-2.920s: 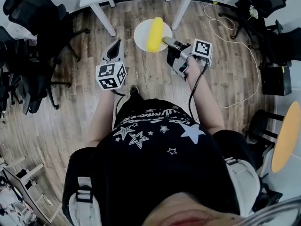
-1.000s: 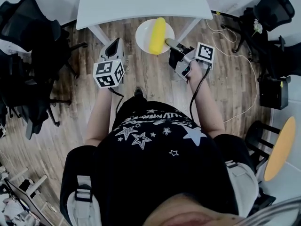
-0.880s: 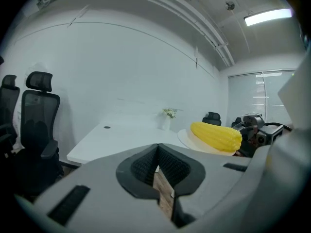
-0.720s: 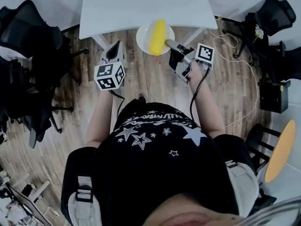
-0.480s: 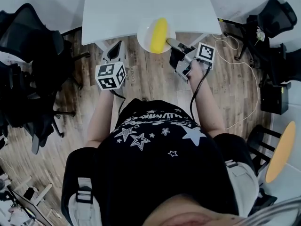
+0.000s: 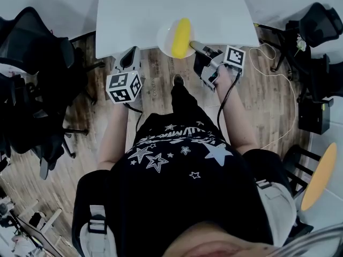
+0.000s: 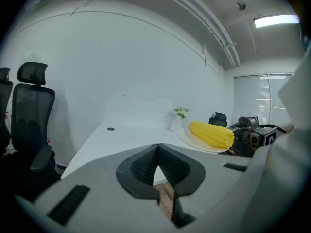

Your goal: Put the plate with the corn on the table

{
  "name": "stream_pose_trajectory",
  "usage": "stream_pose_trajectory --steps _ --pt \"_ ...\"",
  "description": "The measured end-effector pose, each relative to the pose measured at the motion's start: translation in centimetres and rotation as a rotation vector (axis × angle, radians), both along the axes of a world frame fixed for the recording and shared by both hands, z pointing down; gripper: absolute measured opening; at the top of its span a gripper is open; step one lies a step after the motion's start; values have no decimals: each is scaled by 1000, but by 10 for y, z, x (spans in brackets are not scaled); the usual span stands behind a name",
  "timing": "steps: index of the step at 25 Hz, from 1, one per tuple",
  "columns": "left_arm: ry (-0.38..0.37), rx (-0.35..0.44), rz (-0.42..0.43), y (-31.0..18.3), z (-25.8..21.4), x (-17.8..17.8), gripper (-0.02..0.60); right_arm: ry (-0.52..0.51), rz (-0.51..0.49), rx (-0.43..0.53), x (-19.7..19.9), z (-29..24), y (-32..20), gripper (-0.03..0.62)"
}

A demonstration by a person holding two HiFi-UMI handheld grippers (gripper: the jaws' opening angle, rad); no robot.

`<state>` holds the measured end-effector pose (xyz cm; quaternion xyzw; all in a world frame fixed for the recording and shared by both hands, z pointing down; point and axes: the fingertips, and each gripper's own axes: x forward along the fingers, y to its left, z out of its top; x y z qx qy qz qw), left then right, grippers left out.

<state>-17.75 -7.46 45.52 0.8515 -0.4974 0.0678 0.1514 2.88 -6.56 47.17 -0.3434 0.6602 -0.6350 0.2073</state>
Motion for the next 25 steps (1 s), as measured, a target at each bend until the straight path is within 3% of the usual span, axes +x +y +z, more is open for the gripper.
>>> stream_pose_trajectory --steps 15,25 --pt "-30 -23 -75 -154 14 17 6 -17 -80 54 27 13 -176 31" --pt "-33 -33 -105 -243 12 36 6 6 -121 42 47 20 -274 31"
